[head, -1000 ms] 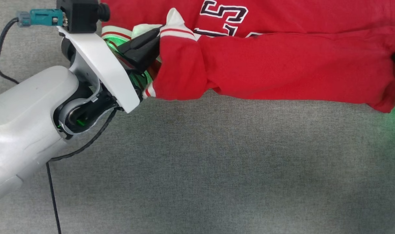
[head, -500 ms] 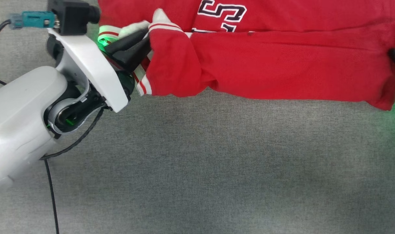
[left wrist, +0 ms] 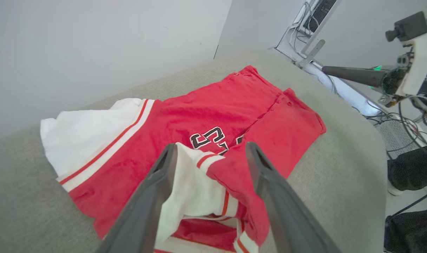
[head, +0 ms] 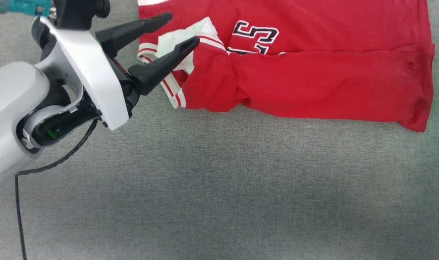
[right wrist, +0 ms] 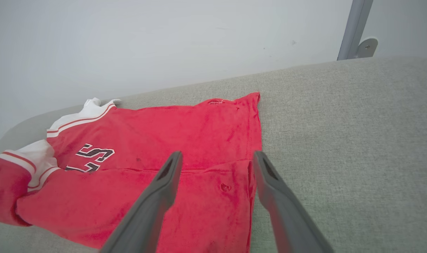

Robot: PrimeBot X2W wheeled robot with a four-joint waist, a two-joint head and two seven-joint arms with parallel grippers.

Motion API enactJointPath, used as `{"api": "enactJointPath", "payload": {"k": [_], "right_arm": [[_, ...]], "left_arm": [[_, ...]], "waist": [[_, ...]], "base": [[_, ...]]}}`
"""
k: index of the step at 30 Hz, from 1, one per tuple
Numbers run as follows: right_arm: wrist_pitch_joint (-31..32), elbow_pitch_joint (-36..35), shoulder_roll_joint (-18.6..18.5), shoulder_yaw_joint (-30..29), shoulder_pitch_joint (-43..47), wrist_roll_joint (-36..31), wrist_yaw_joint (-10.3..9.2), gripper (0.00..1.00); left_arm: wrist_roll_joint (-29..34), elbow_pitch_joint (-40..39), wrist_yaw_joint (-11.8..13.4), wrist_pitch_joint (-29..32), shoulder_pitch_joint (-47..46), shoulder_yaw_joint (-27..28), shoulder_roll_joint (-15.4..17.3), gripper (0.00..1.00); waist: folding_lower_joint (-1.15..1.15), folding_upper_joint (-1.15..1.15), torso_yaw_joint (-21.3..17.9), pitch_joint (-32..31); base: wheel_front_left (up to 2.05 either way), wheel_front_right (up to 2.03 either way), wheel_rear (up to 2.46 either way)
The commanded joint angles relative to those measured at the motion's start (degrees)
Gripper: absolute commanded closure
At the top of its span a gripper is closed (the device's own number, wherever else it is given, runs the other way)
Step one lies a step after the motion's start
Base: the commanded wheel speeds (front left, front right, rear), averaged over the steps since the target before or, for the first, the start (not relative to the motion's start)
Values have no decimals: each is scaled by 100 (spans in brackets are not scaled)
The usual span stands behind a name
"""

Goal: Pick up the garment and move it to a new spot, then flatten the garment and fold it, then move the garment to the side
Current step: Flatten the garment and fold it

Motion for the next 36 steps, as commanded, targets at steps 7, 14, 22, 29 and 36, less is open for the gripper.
{"api": "enactJointPath", "payload": {"k": [7,14,22,29,36], "right_arm": [[24,-125,63,-62,124,15,1,0],[-44,-254,99,-47,62,69,1,0],[-83,-306,112,18,138,65,1,0],[-72,-342,138,91,124,64,1,0],[-69,-395,152,163,28,71,1,0]], "left_arm": [[-293,-385,12,1443,193,-6,-72,0],[-177,603,246,2045,435,5,-282,0],[-407,1166,212,2949,918,-52,-443,0],[-545,1081,422,3629,923,-75,-430,0],[-356,1223,513,4056,995,-118,-571,0]], "waist": [[0,0,33,-162],[0,0,-156,-18],[0,0,-282,-13],[0,0,-315,-16],[0,0,-392,71]], "base": [[0,0,0],[0,0,0],[0,0,0],[0,0,0],[0,0,0]]}}
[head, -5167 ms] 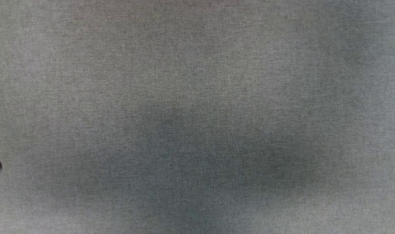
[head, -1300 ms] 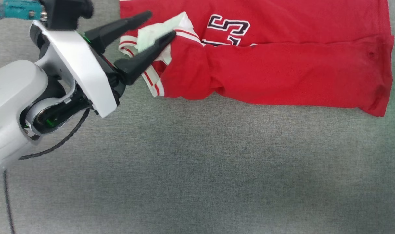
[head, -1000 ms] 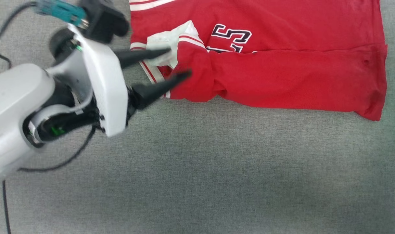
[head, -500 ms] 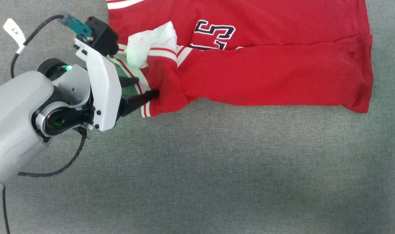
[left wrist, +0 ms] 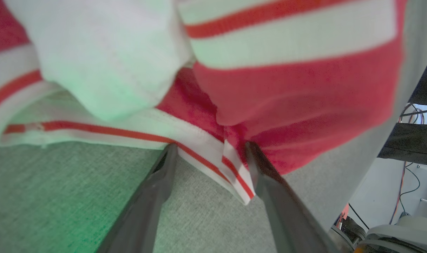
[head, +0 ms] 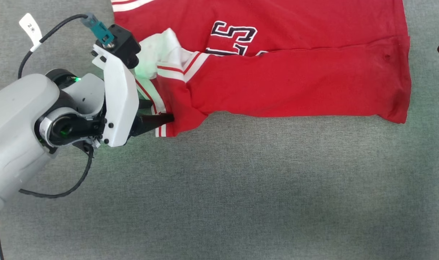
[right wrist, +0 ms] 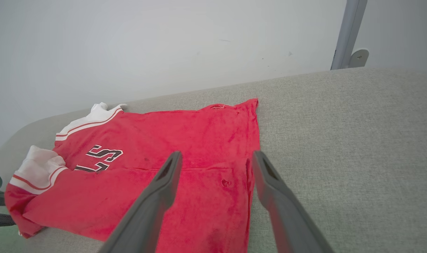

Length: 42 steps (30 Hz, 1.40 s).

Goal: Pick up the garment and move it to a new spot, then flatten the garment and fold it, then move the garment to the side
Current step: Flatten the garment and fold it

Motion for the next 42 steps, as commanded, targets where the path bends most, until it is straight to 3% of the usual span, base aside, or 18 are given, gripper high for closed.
{"api": "enactJointPath", "payload": {"k": [1,3,4,5,6,7,8,17,25,29,33,42], "right_arm": [[-17,-37,18,5,-54,22,1,0],[-14,-55,5,9,-81,19,1,0],[-13,-65,-4,10,-89,19,1,0],[-5,-84,-15,8,-102,5,1,0],[3,-98,-18,5,-108,3,1,0],[14,-108,-24,0,-108,-2,1,0],[27,-118,-30,-3,-107,-8,1,0],[312,-223,-215,97,-74,-41,1,0],[1641,-278,-1115,575,124,-191,1,0],[2337,-162,-1340,820,19,-118,1,0],[2737,-37,-1357,942,-134,-110,1,0],[2805,602,-1225,1229,-444,-346,1,0]], "left_arm": [[66,194,48,167,338,-274,-119,0],[114,333,26,241,362,-286,-187,0],[115,403,14,253,372,-289,-228,5],[137,532,-24,234,372,-294,-313,52],[146,588,-57,250,371,-299,-354,63],[160,627,-92,266,379,-308,-381,85],[159,668,-119,261,386,-309,-401,100],[84,839,-292,178,349,-260,-540,100],[86,824,-380,120,217,-191,-611,100],[118,785,-390,106,129,-172,-651,100],[144,741,-402,80,48,-155,-718,100],[193,723,-396,-35,-54,-145,-804,100]], "waist": [[0,-1,-28,34],[0,-1,-59,76],[0,-1,-74,94],[0,-1,-101,120],[0,-1,-111,128],[0,-1,-120,135],[0,-1,-128,141],[0,-1,-134,160],[0,-1,-61,197],[0,-1,-14,276],[0,-1,51,390],[0,-1,137,554]], "base": [[0,0,0],[0,0,0],[0,0,0],[0,0,0],[0,0,0],[0,0,0],[0,0,0],[0,0,0],[0,0,0],[0,0,0],[0,0,0],[0,0,0]]}}
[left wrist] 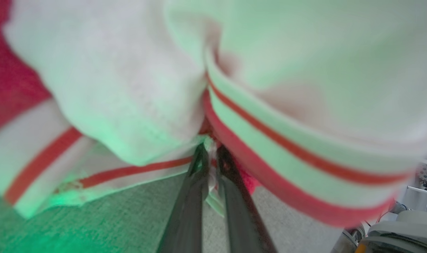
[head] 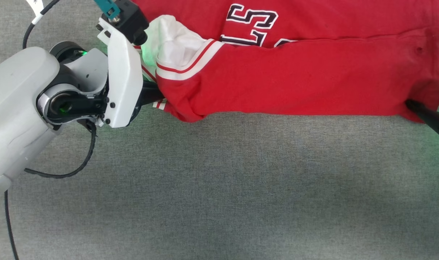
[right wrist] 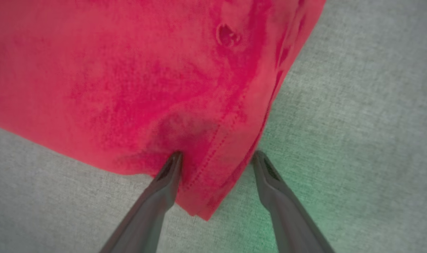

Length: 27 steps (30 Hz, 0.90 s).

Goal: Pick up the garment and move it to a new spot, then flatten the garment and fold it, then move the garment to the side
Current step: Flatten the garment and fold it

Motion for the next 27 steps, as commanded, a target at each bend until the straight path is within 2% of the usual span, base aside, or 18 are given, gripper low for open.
{"api": "enactJointPath", "payload": {"k": [1,3,4,5,6,7,18,27], "right_arm": [[29,114,83,97,9,-28,1,0],[-23,271,105,228,-51,-104,1,0],[-59,342,116,294,-77,-132,0,12],[-84,411,127,358,-87,-159,1,53],[-103,472,121,421,-100,-175,0,85],[-128,519,116,459,-116,-182,1,100],[-610,573,47,229,-159,-22,-1,100],[-684,312,-201,159,150,125,0,100]], "left_arm": [[149,195,133,-85,343,-287,-422,100],[139,169,132,-90,323,-290,-438,100],[135,152,131,-109,315,-292,-443,100],[131,134,130,-120,314,-295,-446,100],[120,111,130,-133,315,-297,-448,100],[110,91,130,-156,319,-297,-445,100],[-32,-256,90,-504,433,-213,-201,100],[-286,-1179,73,-912,798,-111,480,100]], "waist": [[0,-1,12,13],[0,-1,34,28],[0,-1,44,32],[0,-1,53,32],[0,-1,63,34],[0,-1,69,33],[0,-1,93,-139],[0,-1,111,-321]], "base": [[0,0,0],[0,0,0],[0,0,0],[0,0,0],[0,0,0],[0,0,0],[0,0,0],[0,0,0]]}}
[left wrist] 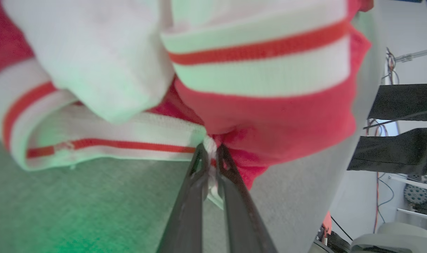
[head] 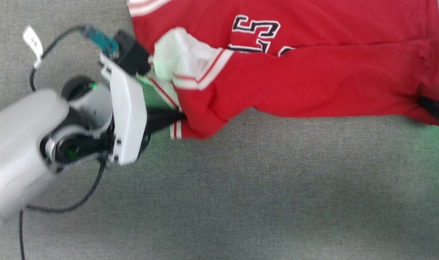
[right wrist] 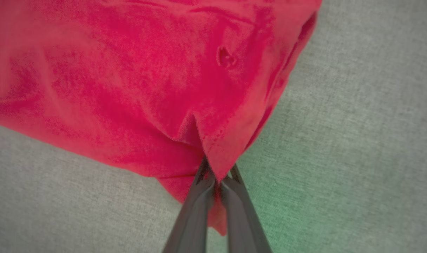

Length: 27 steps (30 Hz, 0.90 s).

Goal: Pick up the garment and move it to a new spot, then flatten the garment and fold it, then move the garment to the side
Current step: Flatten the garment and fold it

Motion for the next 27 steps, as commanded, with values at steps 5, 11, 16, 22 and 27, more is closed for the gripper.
{"api": "enactJointPath", "payload": {"k": [5,11,16,22,27], "right_arm": [[59,-189,-318,36,379,149,-2,100],[40,-292,-601,-120,758,385,-2,100],[-5,-338,-687,-218,976,474,-2,100],[-288,-414,-609,-338,1076,441,-2,0],[-749,-622,-481,-813,1209,595,-2,0]], "left_arm": [[-129,-685,4,-136,471,-86,430,100],[-191,-1418,36,-152,730,-106,899,100],[-118,-1862,142,-162,840,-120,1158,100],[-10,-1956,264,-352,924,-78,1172,64],[-85,-2053,267,-834,1019,143,1342,0]], "waist": [[0,0,16,-111],[0,0,8,-156],[0,0,7,-169],[0,0,-2,-189],[0,0,-12,-352]], "base": [[0,0,0],[0,0,0],[0,0,0],[0,0,0],[0,0,0]]}}
